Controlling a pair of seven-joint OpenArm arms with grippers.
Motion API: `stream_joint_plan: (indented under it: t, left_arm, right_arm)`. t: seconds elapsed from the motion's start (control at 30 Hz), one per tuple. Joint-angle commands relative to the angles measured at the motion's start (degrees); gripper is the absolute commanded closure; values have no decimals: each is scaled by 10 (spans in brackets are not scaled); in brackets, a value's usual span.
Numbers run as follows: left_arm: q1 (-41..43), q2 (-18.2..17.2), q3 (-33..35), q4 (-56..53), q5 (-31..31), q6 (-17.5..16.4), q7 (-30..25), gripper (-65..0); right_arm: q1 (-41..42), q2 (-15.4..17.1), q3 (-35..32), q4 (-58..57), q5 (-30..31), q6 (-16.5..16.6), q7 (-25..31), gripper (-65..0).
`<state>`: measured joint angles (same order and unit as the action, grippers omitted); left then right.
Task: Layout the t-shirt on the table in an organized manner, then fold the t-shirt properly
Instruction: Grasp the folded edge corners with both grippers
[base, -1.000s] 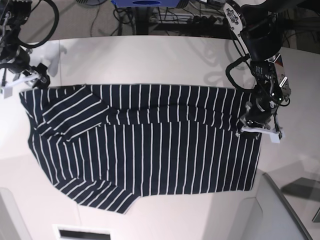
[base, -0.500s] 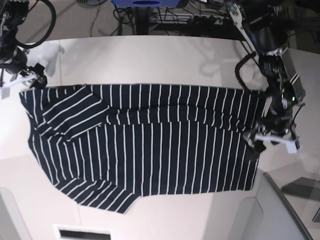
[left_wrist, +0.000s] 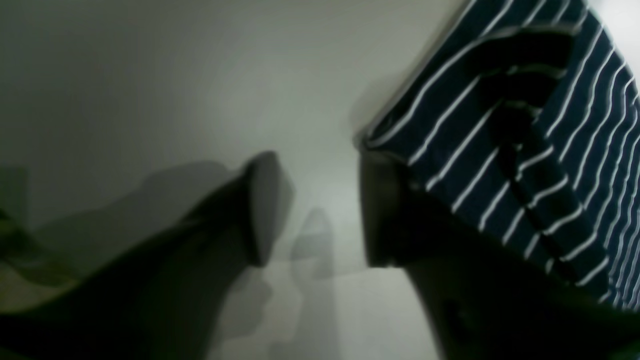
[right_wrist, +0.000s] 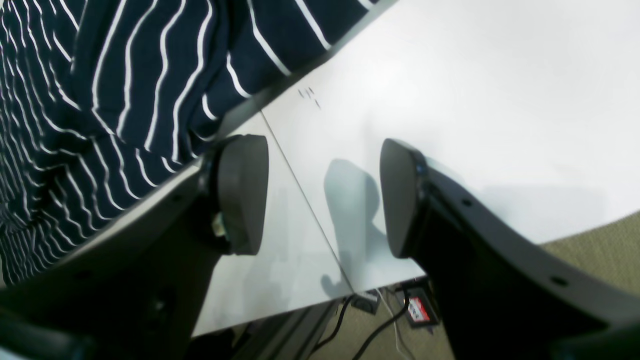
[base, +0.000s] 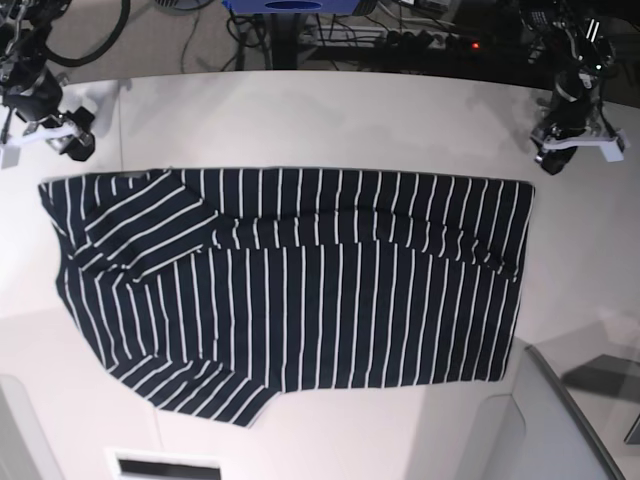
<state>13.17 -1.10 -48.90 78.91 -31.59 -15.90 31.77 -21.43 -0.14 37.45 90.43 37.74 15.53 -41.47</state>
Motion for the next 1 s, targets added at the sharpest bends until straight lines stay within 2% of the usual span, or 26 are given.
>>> stream_joint_plan:
  t: [0.0, 0.07, 0.13, 0.3, 0.43, 0.6, 0.77, 0.83, 0.9, 0.97]
  left_arm:
    - [-5, -5, 1, 2, -9, -7, -9, -365]
    - [-15, -5, 1, -16, -9, -8, -9, -489]
    - [-26, -6, 1, -48, -6, -8, -10, -564]
    - [-60, -32, 39, -119, -6, -8, -11, -507]
    - [-87, -35, 70, -147, -6, -8, -27, -459]
    - [-92, -33, 138, -169, -6, -7, -80, -456]
    - [-101, -33, 147, -213, -6, -7, -109, -453]
    - [-103, -35, 144, -227, -6, -7, -109, -411]
    - [-108, -36, 144, -229, -6, -7, -109, -309]
    - [-113, -40, 144, -234, -6, -7, -109, -178]
  right_arm:
    - [-2, 5, 1, 10, 9, 4, 8, -335]
    - [-2, 5, 1, 10, 9, 4, 9, -335]
    - [-2, 5, 1, 10, 9, 4, 9, -335]
    - [-4, 6, 1, 10, 6, 4, 9, -335]
    - [-5, 6, 4, 10, 5, 4, 9, -335]
    - [-5, 6, 6, -6, 5, 4, 9, -335]
    - [0, 6, 7, -77, 9, 4, 13, -335]
    - [9, 6, 7, -97, 10, 19, 32, -339]
    - [15, 7, 7, -112, 10, 61, 44, -341]
    - [29, 7, 7, -118, 10, 94, 38, -341]
